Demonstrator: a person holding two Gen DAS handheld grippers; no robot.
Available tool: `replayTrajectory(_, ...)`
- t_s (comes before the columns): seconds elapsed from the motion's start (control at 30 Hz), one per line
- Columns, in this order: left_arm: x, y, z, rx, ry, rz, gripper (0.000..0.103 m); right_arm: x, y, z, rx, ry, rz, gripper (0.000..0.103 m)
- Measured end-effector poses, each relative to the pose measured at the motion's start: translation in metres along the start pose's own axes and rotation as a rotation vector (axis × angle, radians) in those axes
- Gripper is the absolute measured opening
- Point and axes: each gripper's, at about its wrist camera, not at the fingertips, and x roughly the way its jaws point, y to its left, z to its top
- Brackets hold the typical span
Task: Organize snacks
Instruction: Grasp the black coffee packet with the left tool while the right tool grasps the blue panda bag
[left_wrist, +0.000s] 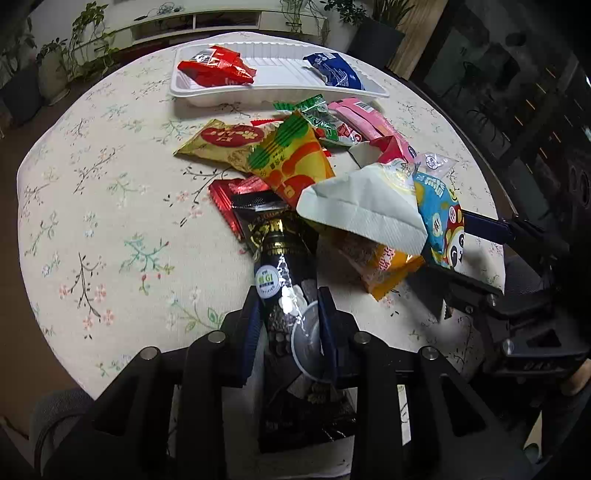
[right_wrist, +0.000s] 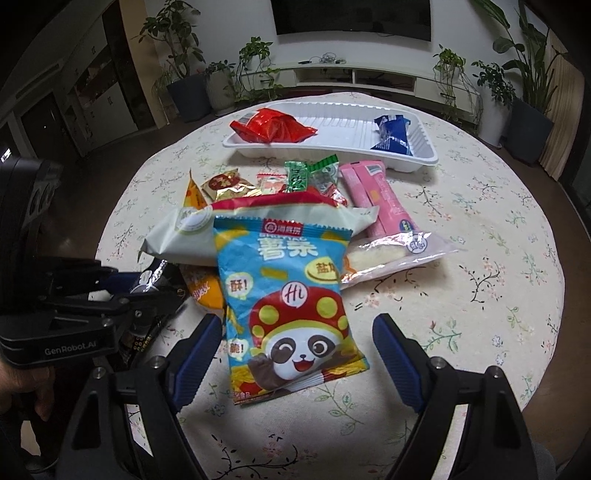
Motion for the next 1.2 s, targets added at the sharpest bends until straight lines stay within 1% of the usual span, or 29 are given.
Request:
replayTrajectory(0.1, 0.001, 0.000, 0.001, 0.022, -0.008, 0.004, 0.024, -0.001, 0.002, -0.001, -0.009, -0.003, 0.000, 0.086)
replayTrajectory(0.2, -0.003, 0.005, -0.004, 0.005, -0.016, -0.029, 0.021, -0.002, 0.001, -0.001, -0.009, -0.006, -0.002, 0.086)
replayTrajectory(0.37, -0.010, 0.022, -0.012, -0.070, -0.017, -0.120, 0.021, -0.003, -0.005, 0.001, 0.006, -0.007, 0.001, 0.086)
replayTrajectory(0.53, -0.022, 0.041, -0.016, -0.141, -0.043, -0.172, 0.021, 0.002, -0.008, 0.001, 0.008, 0.018, 0.017, 0.086)
replayTrajectory(0.63, -0.032, 0.053, -0.015, -0.175, -0.069, -0.200, 0.021, 0.005, -0.007, 0.003, -0.007, 0.033, 0.036, 0.079)
replayTrajectory(0.7, -0.038, 0.059, -0.014, -0.192, -0.084, -0.211, 0.021, 0.009, -0.006, 0.004, -0.019, 0.050, 0.043, 0.072)
replayTrajectory(0.8, -0.043, 0.067, -0.012, -0.218, -0.103, -0.237, 0.021, 0.013, -0.005, 0.003, -0.027, 0.068, 0.055, 0.069)
replayTrajectory(1.03, -0.052, 0.083, -0.015, -0.265, -0.131, -0.242, 0.021, 0.010, -0.008, 0.002, -0.014, 0.062, 0.078, 0.061)
replayTrajectory(1.2, -0.053, 0.086, -0.018, -0.270, -0.133, -0.239, 0.021, 0.009, -0.009, 0.003, -0.009, 0.062, 0.082, 0.051)
